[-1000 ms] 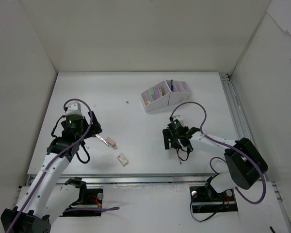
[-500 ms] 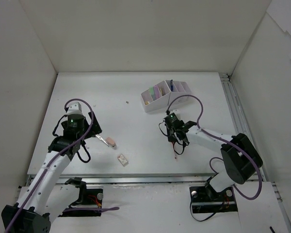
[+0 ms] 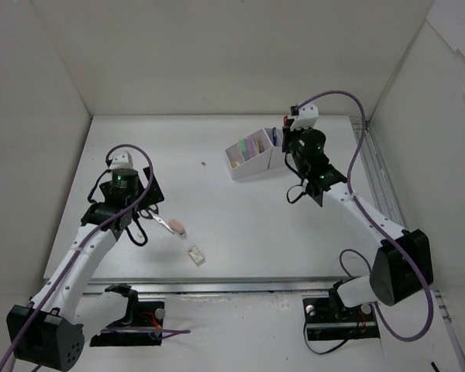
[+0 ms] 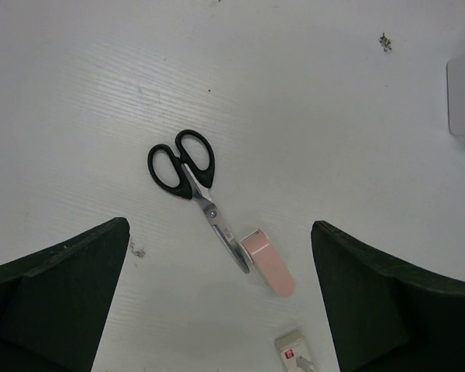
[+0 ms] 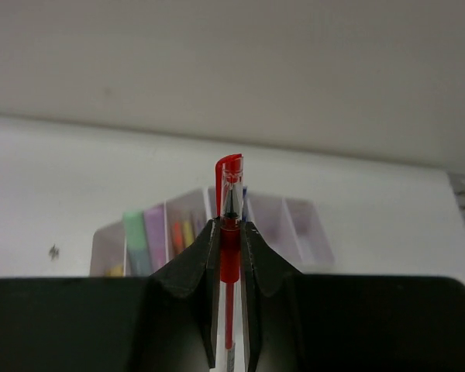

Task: Sort the stationery into containers
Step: Place the pen in the storage box.

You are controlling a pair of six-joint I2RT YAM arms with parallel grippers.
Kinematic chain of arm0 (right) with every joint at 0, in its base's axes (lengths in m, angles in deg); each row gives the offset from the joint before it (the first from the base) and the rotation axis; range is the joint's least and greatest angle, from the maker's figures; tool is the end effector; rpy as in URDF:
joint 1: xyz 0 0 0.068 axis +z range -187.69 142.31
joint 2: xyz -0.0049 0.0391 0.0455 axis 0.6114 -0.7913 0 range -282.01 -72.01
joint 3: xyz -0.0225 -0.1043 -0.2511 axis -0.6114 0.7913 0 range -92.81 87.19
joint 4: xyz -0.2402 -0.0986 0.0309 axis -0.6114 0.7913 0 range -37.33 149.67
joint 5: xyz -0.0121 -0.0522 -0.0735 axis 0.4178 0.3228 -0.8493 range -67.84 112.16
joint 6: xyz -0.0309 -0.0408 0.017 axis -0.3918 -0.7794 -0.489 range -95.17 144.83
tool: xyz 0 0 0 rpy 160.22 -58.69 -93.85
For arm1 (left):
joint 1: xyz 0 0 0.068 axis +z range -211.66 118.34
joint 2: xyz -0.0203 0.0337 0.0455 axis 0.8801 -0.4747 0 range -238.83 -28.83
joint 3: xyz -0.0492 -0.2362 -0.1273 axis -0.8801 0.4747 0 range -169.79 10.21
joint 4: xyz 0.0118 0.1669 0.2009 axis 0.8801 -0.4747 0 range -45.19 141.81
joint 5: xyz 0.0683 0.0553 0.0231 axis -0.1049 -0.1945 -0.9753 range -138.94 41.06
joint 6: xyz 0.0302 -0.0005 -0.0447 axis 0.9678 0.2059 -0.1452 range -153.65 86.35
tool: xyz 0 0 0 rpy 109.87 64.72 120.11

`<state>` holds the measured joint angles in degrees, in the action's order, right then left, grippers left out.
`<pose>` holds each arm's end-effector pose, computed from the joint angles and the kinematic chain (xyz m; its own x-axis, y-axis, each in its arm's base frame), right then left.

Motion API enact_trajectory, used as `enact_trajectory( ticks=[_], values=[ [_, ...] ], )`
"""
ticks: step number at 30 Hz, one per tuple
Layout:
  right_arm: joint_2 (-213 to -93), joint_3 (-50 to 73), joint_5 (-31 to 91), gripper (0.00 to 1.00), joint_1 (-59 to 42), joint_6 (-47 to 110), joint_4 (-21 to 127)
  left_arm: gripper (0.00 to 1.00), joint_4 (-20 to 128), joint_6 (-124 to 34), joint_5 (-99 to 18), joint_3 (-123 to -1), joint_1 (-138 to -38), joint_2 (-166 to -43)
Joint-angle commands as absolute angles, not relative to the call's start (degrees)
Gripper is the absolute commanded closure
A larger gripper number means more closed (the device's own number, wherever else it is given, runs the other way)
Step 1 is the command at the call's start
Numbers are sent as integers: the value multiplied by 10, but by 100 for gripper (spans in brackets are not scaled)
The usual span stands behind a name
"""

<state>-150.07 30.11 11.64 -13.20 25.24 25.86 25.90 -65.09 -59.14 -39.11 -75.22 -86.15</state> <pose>0.2977 0.1286 0.3512 0.0907 0.0490 -0.9947 -0.2428 0.9697 0.0256 0.2143 -0.0451 0.3001 -0.5085 -0.4055 -0.7596 -0.2080 0.9139 -0.3487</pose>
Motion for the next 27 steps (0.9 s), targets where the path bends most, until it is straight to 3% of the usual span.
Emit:
enact_trajectory(
  ticks=[1,6,12,27],
  values=[
    [-1592,209,150,100,-179,186,110,1,273,-638,-617,-442,-750,-877],
    [-1716,67,218,100,-231,207,81,1,259,-640,-614,-470,-744,-911],
    [-1833,-3,292,100,-246,205,13,1,255,-648,-616,-474,-733,-930],
    [-1863,53,331,100,-246,256,-67,1,245,-648,-612,-483,-723,-955]
  ],
)
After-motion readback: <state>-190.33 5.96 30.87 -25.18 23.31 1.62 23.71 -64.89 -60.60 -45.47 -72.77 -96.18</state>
